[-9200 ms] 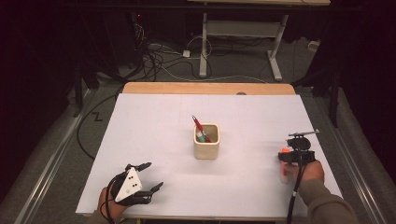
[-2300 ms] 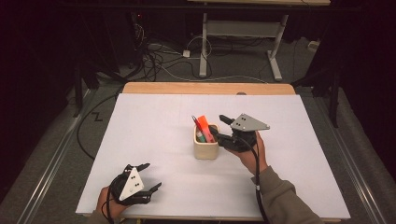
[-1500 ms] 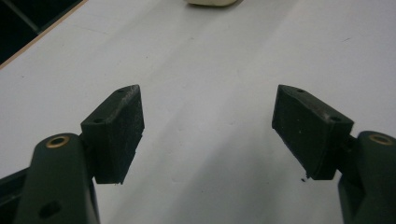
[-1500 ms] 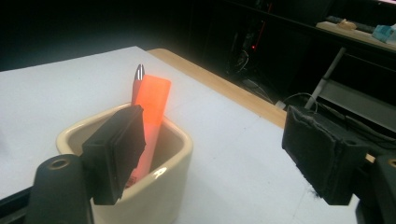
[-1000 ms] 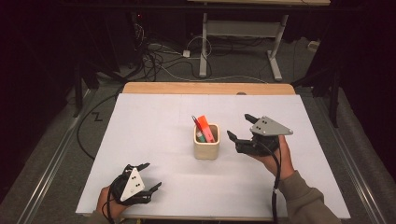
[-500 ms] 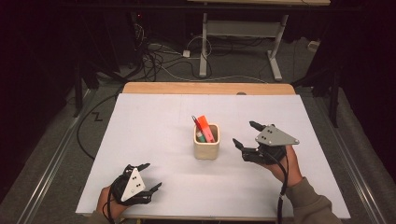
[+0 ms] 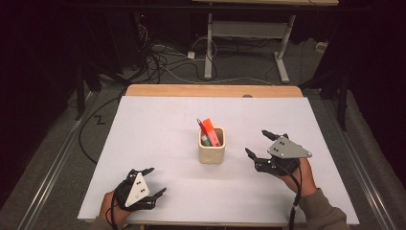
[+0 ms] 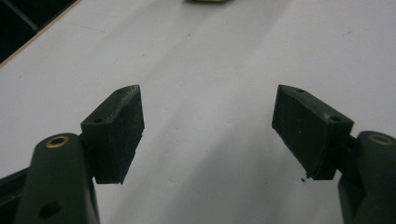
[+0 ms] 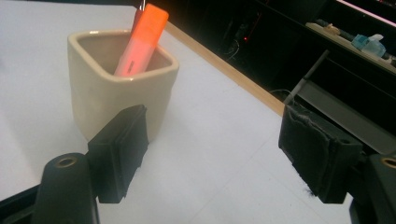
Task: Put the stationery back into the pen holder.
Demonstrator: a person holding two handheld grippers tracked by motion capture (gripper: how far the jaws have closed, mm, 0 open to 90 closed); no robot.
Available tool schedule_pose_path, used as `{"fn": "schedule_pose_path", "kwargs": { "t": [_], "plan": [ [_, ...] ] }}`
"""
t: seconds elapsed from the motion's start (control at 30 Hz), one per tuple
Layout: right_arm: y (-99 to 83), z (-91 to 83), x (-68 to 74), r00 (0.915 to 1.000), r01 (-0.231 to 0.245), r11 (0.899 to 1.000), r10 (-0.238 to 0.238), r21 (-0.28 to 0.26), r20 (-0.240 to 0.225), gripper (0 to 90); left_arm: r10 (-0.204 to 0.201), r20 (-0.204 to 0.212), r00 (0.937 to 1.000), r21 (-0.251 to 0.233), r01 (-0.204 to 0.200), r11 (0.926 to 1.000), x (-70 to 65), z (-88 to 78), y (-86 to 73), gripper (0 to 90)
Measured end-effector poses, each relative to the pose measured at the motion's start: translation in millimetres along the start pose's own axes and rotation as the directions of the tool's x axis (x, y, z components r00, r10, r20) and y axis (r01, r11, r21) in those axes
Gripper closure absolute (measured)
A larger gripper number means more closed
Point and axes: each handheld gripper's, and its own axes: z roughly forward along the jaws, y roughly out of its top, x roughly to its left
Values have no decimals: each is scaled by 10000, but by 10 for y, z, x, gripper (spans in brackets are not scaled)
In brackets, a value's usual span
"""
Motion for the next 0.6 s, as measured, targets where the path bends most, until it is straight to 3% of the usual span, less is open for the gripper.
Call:
{"fn": "schedule_pose_path", "kwargs": {
  "t": [0.6],
  "plan": [
    [-255,-134,101,9998,206,9996,-205,205,-66,239,-2,-2,10000,41,2,10000,-6,6,-1,245]
  ]
}}
